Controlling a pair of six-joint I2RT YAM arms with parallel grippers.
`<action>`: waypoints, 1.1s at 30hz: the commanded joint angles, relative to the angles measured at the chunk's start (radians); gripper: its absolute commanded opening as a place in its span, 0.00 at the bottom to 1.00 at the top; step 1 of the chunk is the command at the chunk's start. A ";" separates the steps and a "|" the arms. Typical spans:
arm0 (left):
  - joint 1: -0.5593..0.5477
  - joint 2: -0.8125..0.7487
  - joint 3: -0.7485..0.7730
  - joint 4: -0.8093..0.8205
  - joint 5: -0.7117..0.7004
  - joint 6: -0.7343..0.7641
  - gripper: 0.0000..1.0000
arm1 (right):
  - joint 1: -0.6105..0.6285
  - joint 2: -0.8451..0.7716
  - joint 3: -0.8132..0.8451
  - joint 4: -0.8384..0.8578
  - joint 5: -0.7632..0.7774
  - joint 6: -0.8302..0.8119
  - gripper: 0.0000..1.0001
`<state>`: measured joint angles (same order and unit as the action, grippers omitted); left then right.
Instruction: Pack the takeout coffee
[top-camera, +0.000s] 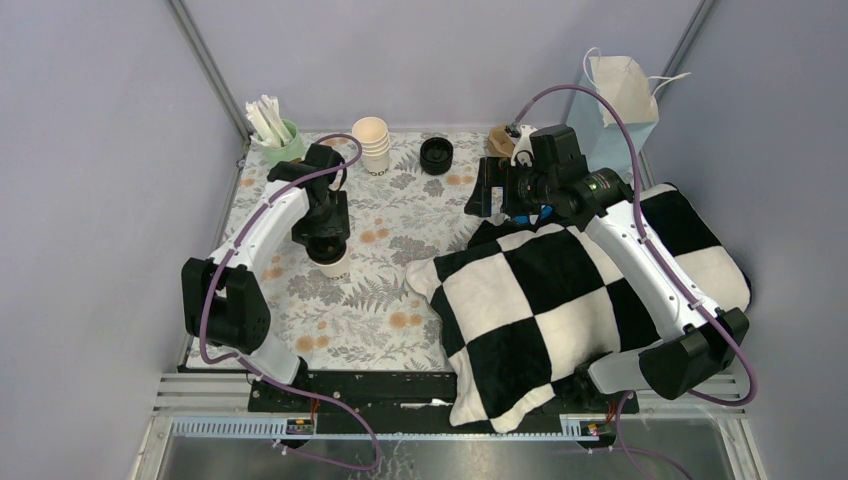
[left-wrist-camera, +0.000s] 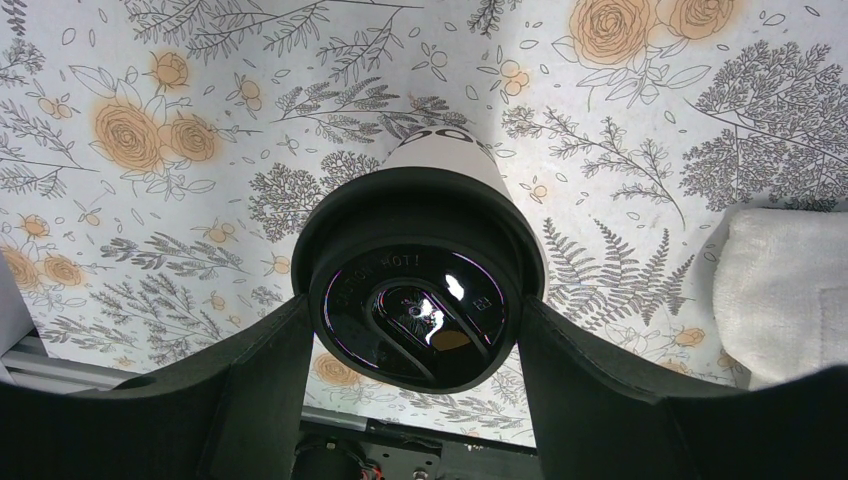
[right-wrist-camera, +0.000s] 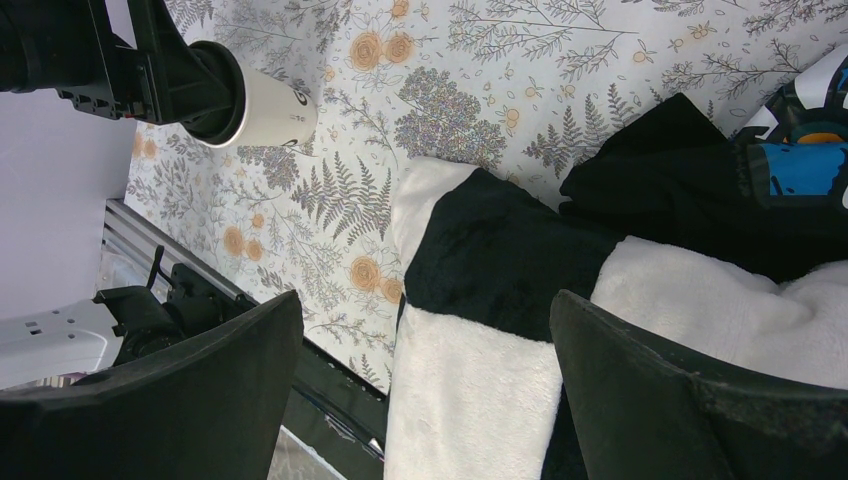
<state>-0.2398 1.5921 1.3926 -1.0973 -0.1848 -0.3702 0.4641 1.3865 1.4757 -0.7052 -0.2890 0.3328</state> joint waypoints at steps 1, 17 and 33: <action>0.007 -0.035 0.029 -0.012 0.032 -0.011 0.58 | 0.002 0.001 0.006 0.025 -0.004 -0.013 1.00; 0.007 -0.049 -0.004 -0.003 0.034 -0.011 0.62 | 0.002 -0.011 -0.006 0.033 -0.010 -0.009 1.00; 0.007 -0.027 -0.040 0.034 0.037 -0.004 0.63 | 0.002 -0.017 -0.015 0.036 -0.009 -0.007 1.00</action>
<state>-0.2382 1.5764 1.3651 -1.0893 -0.1535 -0.3737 0.4641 1.3869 1.4628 -0.6975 -0.2897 0.3332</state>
